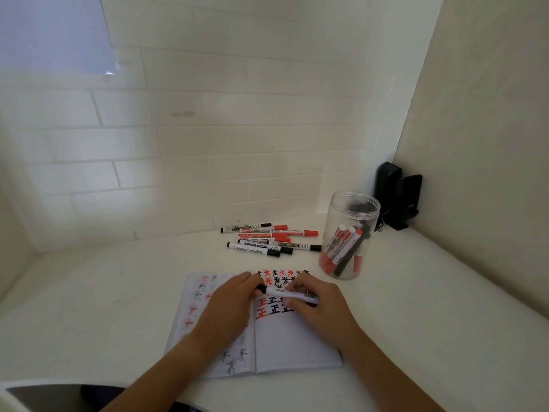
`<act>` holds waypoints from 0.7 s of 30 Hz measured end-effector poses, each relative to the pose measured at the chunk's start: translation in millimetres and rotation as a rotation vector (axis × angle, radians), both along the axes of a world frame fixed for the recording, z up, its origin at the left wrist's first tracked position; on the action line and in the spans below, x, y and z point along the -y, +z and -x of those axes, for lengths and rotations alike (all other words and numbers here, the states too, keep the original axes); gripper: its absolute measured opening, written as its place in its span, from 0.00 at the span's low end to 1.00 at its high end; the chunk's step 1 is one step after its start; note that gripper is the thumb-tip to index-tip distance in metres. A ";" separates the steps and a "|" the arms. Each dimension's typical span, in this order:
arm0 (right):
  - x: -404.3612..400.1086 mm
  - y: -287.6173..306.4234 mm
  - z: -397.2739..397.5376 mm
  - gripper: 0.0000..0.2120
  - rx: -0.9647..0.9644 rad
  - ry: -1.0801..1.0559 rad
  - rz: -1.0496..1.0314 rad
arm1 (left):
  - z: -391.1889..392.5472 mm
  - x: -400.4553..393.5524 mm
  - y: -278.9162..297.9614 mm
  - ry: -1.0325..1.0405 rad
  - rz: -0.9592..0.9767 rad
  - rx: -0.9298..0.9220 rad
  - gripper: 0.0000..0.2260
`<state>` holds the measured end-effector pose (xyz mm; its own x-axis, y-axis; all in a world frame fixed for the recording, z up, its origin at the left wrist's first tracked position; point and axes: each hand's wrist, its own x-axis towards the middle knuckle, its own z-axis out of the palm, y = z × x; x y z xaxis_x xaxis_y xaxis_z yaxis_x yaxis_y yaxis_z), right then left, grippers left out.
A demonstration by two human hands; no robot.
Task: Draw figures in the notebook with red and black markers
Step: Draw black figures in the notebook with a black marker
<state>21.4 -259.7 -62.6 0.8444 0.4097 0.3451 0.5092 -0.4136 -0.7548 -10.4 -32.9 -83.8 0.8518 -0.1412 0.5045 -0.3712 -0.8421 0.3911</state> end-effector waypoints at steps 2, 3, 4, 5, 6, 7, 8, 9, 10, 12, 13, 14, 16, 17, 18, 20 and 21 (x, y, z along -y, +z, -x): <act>0.0 0.6 0.1 0.06 -0.008 -0.003 -0.001 | 0.4 0.7 2.2 0.006 -0.003 0.000 0.09; 0.0 1.0 0.5 0.06 -0.011 -0.004 0.003 | 0.6 1.1 3.0 0.009 -0.005 0.001 0.07; -0.5 1.0 1.0 0.06 -0.016 -0.010 0.007 | 0.7 1.4 3.3 0.009 -0.010 0.005 0.06; -1.3 1.0 1.5 0.06 -0.026 -0.017 0.009 | 0.9 1.5 3.4 0.009 -0.016 0.005 0.06; -1.9 0.7 1.3 0.06 -0.043 -0.024 0.010 | 1.1 1.5 3.3 0.012 -0.026 0.005 0.06; -2.4 0.8 1.0 0.07 -0.059 -0.029 0.012 | 1.0 1.1 2.9 0.016 -0.037 0.004 0.07; -2.9 1.0 1.1 0.07 -0.070 -0.034 0.013 | 0.6 0.1 1.9 0.017 -0.044 0.003 0.07; -3.3 1.0 1.4 0.07 -0.079 -0.038 0.015 | 0.6 -0.4 2.0 0.019 -0.041 -0.002 0.07; -3.5 1.5 1.8 0.07 -0.090 -0.041 0.016 | 0.6 -0.5 2.5 0.017 -0.034 -0.006 0.06; -3.1 2.2 1.6 0.06 -0.105 -0.053 0.021 | 0.2 0.8 4.0 0.006 -0.026 -0.024 0.07; -2.9 3.1 1.1 0.06 -0.107 -0.054 0.019 | 0.5 1.6 4.7 0.002 -0.023 -0.037 0.08; -2.6 3.9 0.2 0.06 -0.099 -0.052 0.018 | 0.4 1.9 5.1 0.009 -0.018 -0.053 0.12; -2.4 6.7 -2.5 0.07 -0.072 -0.059 -0.001 | -1.9 1.1 4.4 0.036 -0.008 -0.062 0.15; -1.6 9.1 -3.7 0.08 -0.091 -0.065 -0.051 | -2.7 0.9 5.7 0.060 -0.002 -0.057 0.14; -0.8 11.8 -4.2 0.09 -0.142 -0.071 -0.138 | -3.0 1.1 7.2 0.083 0.004 -0.056 0.12; 0.7 16.8 -4.0 0.10 -0.250 -0.084 -0.319 | -1.7 3.3 12.3 0.108 0.024 -0.069 0.19; 1.4 17.2 -4.4 0.11 -0.284 -0.094 -0.394 | -0.5 3.7 15.6 0.113 0.049 -0.094 0.26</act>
